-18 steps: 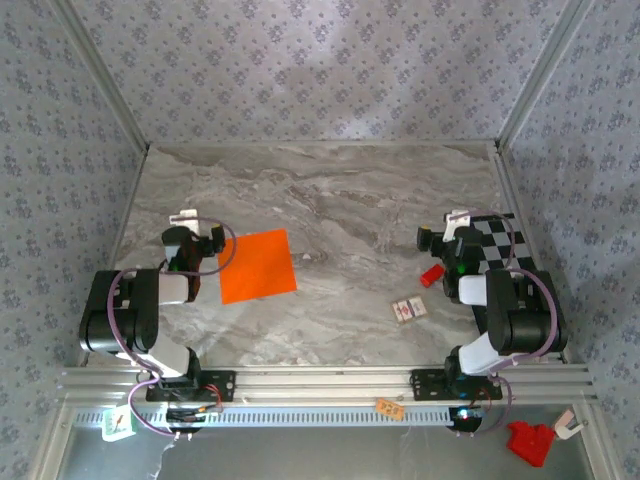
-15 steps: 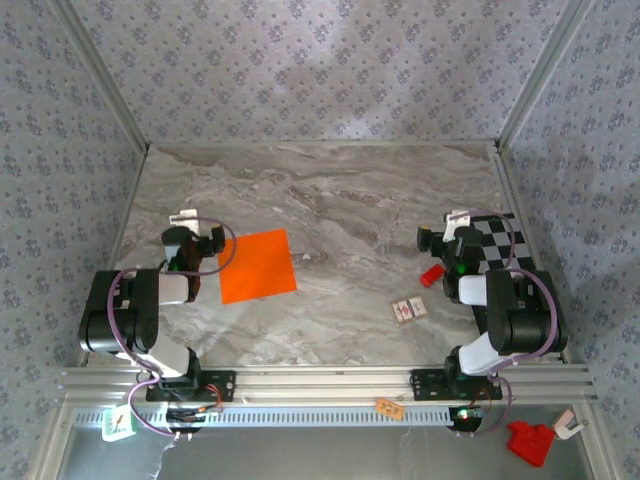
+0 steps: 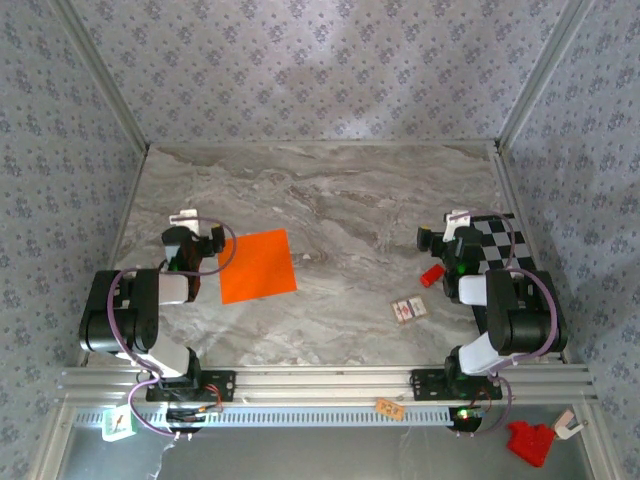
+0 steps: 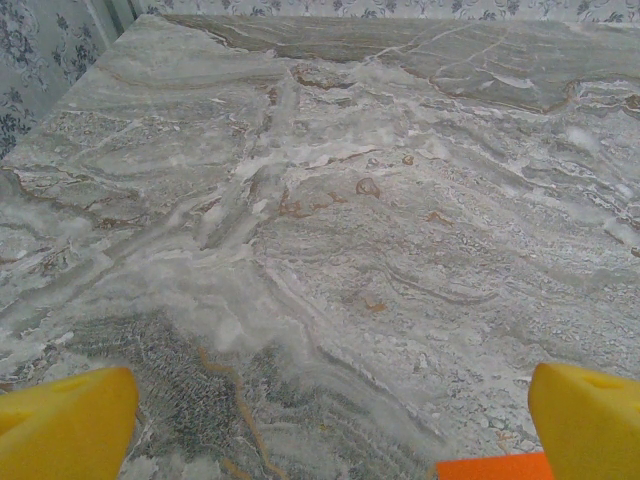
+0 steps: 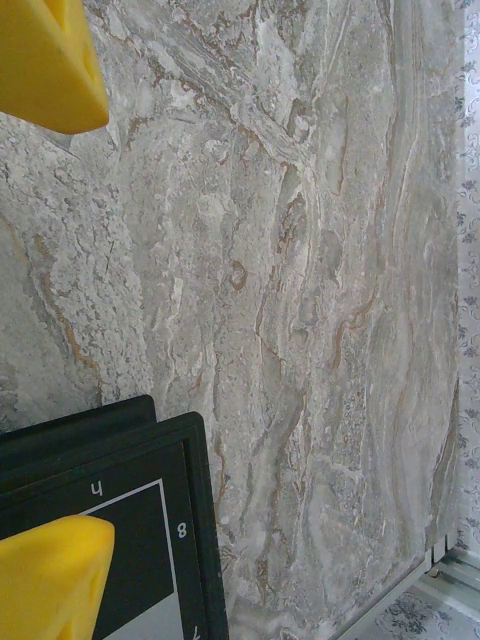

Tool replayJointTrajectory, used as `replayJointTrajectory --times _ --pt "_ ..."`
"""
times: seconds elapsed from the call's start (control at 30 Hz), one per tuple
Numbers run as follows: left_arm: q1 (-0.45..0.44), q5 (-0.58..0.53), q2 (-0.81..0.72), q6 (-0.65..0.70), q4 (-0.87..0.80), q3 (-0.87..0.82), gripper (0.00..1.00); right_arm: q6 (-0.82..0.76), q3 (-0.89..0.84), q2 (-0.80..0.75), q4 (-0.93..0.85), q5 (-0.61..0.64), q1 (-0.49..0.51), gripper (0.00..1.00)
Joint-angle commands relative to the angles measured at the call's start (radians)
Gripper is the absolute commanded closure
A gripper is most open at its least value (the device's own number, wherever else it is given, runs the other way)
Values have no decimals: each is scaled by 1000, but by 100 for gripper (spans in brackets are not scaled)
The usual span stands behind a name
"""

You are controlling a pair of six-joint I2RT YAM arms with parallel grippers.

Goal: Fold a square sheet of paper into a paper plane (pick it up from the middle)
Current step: Move the square sheet of paper to the center of the table.

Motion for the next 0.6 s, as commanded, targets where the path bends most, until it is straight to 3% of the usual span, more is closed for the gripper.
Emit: replayJointTrajectory --times 0.0,0.37,0.57 --pt "3 10 8 11 4 20 0 -11 22 12 -9 -15 -3 0" --pt "4 40 -9 21 -5 18 2 -26 13 -7 -3 -55 -4 0" --pt "-5 35 -161 26 -226 75 2 -45 73 -193 -241 -17 26 0"
